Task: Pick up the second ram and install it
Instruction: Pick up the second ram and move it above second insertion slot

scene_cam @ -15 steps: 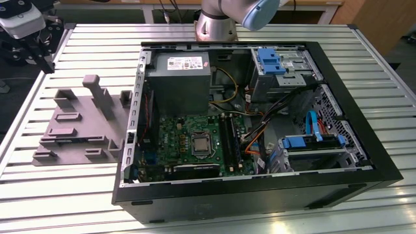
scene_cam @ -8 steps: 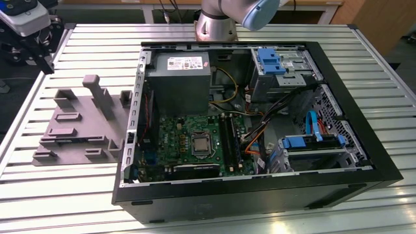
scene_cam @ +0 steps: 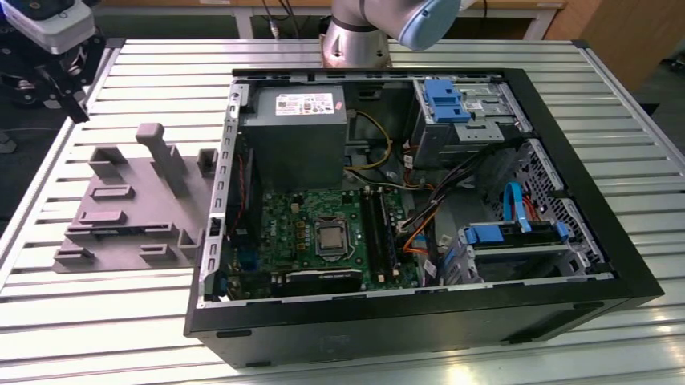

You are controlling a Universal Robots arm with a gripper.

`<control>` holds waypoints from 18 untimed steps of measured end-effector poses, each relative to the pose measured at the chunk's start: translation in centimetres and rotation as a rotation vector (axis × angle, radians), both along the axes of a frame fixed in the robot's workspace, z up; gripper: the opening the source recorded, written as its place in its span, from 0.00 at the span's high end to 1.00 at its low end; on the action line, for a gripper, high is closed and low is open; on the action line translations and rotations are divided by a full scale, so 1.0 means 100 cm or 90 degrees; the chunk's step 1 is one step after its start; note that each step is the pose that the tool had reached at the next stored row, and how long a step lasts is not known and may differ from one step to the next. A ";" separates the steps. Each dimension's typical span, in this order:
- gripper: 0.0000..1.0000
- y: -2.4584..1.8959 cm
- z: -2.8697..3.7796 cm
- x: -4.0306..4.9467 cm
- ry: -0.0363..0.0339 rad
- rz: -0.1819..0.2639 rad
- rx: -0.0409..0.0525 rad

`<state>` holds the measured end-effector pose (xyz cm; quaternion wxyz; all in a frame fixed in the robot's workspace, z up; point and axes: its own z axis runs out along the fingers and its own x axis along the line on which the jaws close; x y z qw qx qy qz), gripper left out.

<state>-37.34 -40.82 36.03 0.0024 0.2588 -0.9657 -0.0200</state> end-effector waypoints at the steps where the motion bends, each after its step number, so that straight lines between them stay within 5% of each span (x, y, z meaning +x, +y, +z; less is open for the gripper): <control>1: 0.89 0.0000 -0.0001 0.0000 0.0000 0.012 0.0000; 9: 0.89 0.0000 -0.0005 0.0000 0.0000 0.103 0.0000; 18: 0.89 -0.0002 -0.0007 0.0000 0.0000 0.149 0.0000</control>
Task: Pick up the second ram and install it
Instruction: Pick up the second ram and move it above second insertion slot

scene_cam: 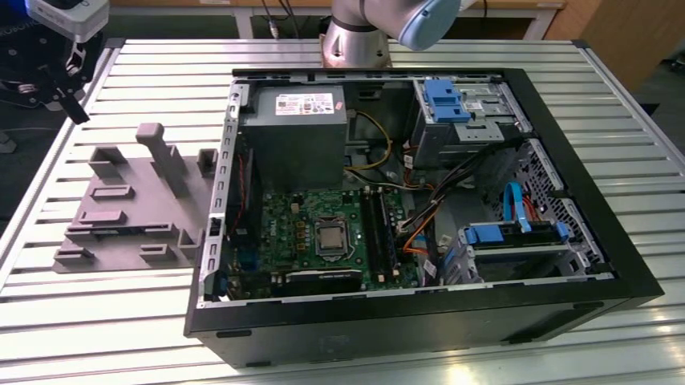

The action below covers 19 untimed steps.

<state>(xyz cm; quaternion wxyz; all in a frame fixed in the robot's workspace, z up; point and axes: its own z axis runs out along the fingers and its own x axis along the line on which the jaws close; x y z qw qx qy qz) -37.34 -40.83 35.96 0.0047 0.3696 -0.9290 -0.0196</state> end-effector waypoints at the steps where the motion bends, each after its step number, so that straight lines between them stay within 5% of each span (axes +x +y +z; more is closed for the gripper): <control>1: 0.89 0.0000 0.0000 0.0000 0.0000 0.000 0.0000; 15: 0.89 0.0000 -0.0001 -0.0001 -0.0001 0.002 0.0001; 19: 0.89 -0.0001 -0.0001 -0.0002 0.0000 0.029 0.0000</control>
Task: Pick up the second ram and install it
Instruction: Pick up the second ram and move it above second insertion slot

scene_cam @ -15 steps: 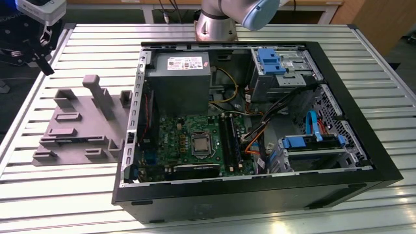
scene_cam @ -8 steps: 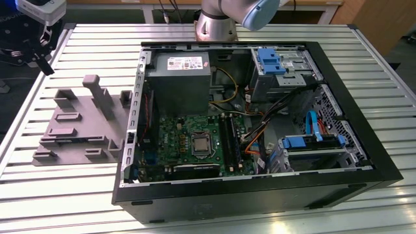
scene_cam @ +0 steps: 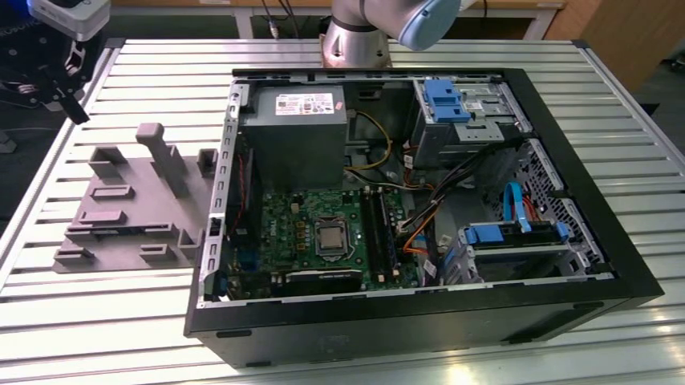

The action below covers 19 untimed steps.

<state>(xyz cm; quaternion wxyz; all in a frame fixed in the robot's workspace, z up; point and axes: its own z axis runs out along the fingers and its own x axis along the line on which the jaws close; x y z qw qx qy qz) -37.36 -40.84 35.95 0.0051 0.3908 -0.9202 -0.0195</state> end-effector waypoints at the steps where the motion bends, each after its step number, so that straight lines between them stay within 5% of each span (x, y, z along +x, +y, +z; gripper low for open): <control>1: 0.89 0.0000 -0.0001 0.0000 -0.0001 0.011 0.0000; 14: 0.89 -0.0028 -0.0041 -0.0008 0.0001 0.115 -0.0001; 19: 0.89 -0.0028 -0.0042 -0.0008 0.0000 0.118 0.0000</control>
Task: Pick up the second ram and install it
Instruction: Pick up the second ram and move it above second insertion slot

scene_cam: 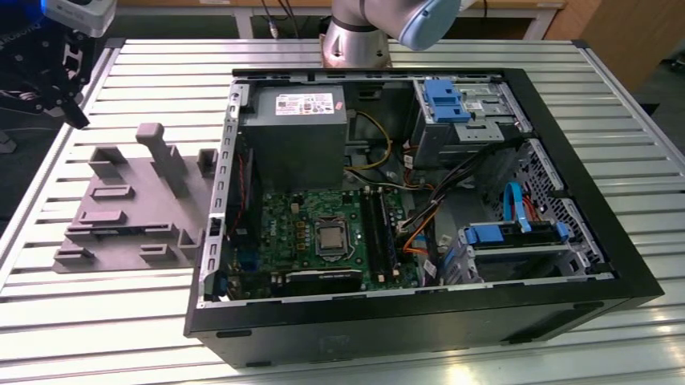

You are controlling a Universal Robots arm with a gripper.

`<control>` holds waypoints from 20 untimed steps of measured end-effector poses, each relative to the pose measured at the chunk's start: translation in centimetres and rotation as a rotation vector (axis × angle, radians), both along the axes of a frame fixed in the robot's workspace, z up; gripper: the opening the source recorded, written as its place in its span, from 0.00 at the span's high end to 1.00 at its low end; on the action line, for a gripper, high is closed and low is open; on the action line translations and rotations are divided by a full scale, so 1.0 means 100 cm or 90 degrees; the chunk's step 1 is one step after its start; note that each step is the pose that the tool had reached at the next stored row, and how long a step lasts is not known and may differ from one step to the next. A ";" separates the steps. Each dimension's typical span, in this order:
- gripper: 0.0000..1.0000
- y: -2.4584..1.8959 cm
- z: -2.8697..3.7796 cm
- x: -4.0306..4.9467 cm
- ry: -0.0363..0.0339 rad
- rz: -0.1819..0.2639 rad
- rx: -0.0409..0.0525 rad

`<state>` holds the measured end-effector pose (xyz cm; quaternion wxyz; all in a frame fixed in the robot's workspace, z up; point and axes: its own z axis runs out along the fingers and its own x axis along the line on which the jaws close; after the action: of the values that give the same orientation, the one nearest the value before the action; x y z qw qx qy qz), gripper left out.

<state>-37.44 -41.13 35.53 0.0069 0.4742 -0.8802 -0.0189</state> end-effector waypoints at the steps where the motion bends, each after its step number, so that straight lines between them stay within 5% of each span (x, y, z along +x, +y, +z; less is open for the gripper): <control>1: 0.89 0.0000 0.0000 0.0000 0.0000 0.000 0.0000; 9: 0.89 0.0000 -0.0001 0.0000 0.0000 0.006 0.0000; 20: 0.89 -0.0001 -0.0003 0.0000 0.0000 0.122 0.0000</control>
<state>-37.44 -41.13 35.50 0.0087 0.5564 -0.8307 -0.0182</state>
